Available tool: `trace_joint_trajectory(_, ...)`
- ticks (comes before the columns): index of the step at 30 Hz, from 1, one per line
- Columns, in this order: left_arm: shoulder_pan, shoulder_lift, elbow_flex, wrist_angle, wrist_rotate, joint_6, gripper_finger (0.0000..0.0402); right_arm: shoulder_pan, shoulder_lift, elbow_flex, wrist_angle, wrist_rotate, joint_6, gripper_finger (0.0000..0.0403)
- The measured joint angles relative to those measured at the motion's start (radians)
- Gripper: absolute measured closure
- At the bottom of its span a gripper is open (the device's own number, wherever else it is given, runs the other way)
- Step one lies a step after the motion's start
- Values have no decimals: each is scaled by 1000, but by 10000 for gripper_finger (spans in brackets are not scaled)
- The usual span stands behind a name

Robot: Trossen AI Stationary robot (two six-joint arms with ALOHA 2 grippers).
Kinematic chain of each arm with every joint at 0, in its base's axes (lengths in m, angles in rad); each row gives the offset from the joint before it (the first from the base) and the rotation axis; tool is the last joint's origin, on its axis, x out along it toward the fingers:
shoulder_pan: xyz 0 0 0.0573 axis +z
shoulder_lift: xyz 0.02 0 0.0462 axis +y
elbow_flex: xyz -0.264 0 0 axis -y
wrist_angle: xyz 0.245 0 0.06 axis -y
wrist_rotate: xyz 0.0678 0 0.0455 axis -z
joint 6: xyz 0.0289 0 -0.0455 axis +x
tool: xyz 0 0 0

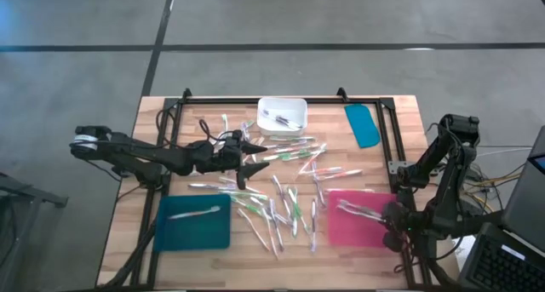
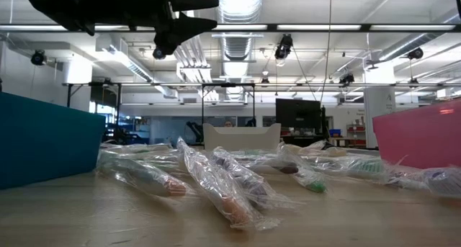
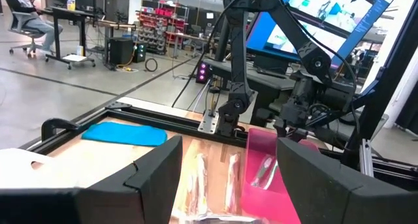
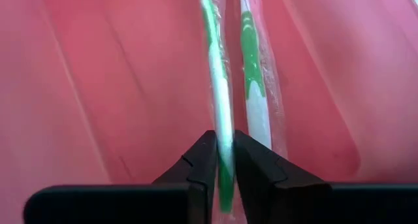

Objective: Pick & Place Toothbrushes
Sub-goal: Put the green toothbrush into the pink bin, then put the orange toothbrush into the blue bin

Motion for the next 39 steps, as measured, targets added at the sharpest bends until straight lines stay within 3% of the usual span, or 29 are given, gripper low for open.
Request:
trace_joint_trajectory(15, 0, 0, 0, -1, 3, -4, 149, 1, -2, 1, -3, -3, -43, 267)
trace_joint_trajectory(25, 0, 0, 0, -1, 2, -6, 149, -1, -32, 1, -4, 15, -52, 261)
trace_joint_trajectory(30, 0, 0, 0, -1, 0, -7, 149, -4, -78, 20, -8, 119, -107, 282)
trace_joint_trajectory(39, 0, 0, 0, -1, 0, -7, 149, -5, -203, 84, -9, 442, -300, 323)
